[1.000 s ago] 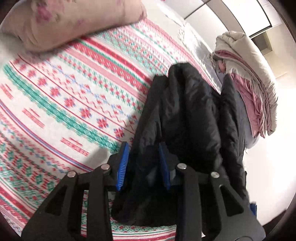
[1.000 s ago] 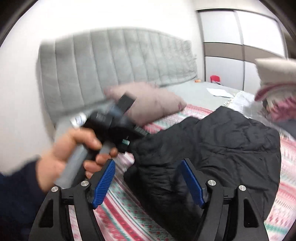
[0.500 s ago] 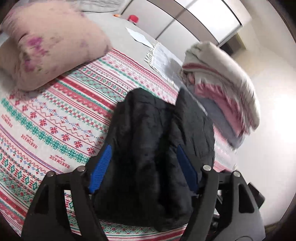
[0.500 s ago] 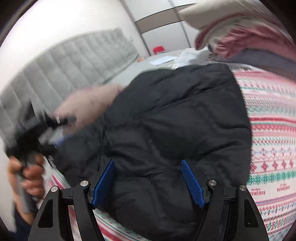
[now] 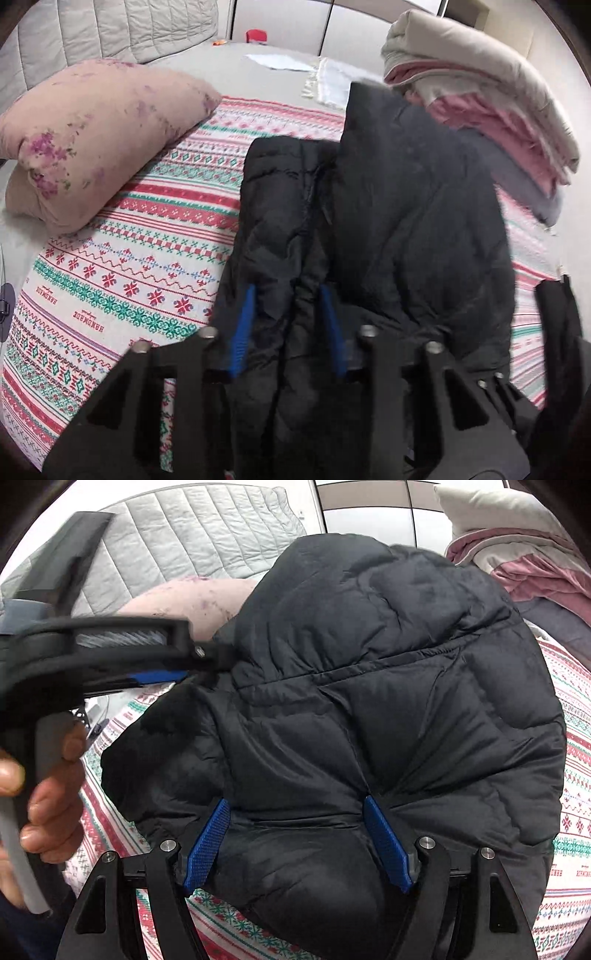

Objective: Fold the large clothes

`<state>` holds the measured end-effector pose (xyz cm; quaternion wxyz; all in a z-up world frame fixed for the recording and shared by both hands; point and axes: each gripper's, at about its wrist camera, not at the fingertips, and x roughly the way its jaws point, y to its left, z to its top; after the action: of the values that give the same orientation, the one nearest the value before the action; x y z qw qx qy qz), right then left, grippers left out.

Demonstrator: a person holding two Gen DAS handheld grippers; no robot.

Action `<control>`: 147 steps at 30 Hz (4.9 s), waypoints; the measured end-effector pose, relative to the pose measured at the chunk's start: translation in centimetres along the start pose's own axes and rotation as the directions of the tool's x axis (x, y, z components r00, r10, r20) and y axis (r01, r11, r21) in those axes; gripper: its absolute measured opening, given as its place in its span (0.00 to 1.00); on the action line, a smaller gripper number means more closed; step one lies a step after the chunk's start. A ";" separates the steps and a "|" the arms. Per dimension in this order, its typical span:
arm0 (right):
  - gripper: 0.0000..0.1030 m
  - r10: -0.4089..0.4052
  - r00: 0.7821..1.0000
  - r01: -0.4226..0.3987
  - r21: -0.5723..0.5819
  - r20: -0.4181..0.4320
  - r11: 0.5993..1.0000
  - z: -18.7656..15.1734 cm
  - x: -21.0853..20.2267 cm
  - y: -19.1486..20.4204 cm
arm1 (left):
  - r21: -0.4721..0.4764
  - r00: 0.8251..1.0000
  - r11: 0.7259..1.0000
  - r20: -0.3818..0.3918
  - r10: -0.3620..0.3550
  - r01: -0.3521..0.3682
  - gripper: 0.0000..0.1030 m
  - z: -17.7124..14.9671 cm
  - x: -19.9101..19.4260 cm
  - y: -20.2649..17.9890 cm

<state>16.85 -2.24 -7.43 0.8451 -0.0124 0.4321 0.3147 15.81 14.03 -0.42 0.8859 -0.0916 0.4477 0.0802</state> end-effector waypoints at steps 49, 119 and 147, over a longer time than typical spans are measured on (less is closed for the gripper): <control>0.78 -0.229 0.972 0.233 0.150 -0.045 0.961 11.4 8.0 -8.6 | -0.007 0.990 0.995 -0.101 0.093 -0.095 0.17 0.0 4.2 1.3; 0.82 0.237 0.966 -0.234 0.731 0.102 0.641 -4.4 -2.7 -21.6 | -0.401 0.913 0.877 -0.191 -0.361 0.263 0.91 -4.3 3.2 5.2; 0.68 0.193 0.972 -0.230 0.714 0.135 0.661 -2.7 -2.4 -20.0 | -0.336 0.932 0.907 -0.165 -0.324 0.256 0.61 -3.3 3.9 1.5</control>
<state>24.74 -20.28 -12.40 0.7486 0.3799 0.4993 0.2144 15.15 14.96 -5.62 0.8084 -0.3029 0.5047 0.0054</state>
